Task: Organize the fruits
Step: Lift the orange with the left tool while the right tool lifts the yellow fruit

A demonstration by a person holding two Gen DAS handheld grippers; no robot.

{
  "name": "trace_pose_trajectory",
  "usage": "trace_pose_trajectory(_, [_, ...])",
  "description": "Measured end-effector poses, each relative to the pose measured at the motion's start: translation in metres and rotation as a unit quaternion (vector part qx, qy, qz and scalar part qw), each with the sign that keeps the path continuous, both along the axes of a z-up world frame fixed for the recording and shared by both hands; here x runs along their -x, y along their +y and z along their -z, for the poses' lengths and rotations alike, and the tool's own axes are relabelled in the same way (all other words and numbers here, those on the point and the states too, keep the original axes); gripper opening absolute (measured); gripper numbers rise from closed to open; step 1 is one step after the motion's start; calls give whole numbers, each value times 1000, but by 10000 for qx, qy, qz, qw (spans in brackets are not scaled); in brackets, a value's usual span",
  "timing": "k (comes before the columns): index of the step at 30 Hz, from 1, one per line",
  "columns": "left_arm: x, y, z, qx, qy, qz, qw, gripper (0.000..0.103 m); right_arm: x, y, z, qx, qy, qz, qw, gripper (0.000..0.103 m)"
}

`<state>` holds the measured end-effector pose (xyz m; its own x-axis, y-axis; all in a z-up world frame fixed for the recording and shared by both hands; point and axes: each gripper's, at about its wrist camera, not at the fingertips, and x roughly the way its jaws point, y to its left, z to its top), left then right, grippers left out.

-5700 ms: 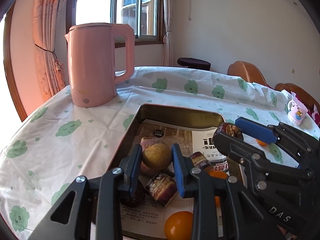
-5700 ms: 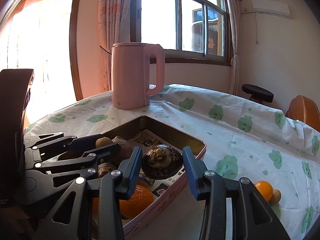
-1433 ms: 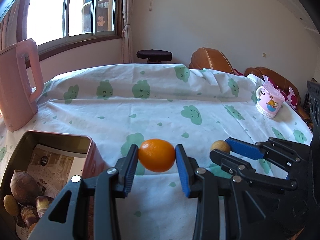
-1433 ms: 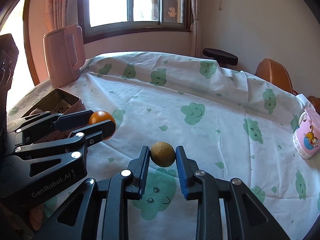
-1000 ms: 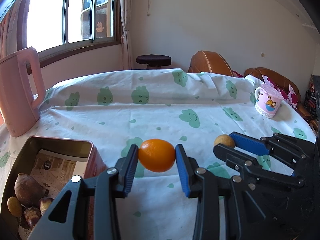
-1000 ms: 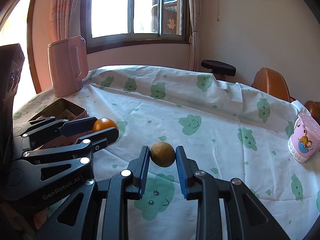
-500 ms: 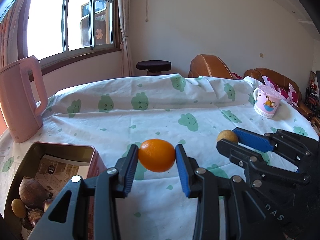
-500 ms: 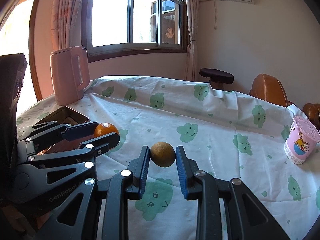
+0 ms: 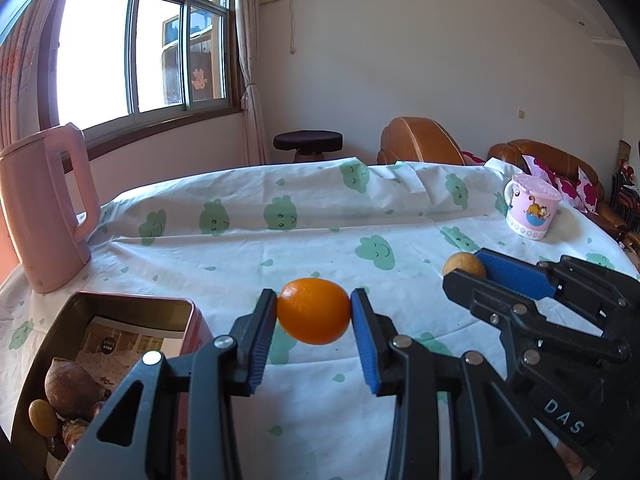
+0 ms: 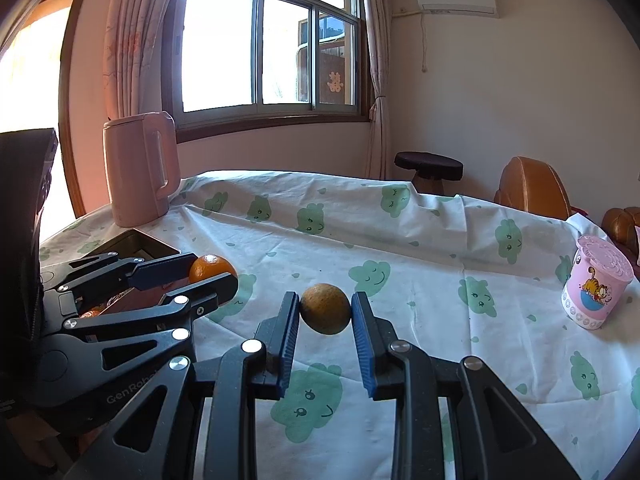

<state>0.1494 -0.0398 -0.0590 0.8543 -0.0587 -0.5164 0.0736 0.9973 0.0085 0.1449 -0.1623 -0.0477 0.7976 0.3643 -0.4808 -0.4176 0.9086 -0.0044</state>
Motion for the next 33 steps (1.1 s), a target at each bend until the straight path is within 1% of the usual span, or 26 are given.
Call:
trace_pose_trajectory(15, [9, -1, -6, -65, -302, -58, 9995, 40, 8, -7, -4, -173, -228, 81, 9996, 29])
trace_pose_trajectory(22, [16, 0, -9, -79, -477, -102, 9988, 40, 16, -10, -8, -244, -442, 143, 9986, 29])
trace_pose_trajectory(33, [26, -3, -11, -147, -611, -96, 9980, 40, 28, -16, -12, -356, -702, 269, 9965, 29])
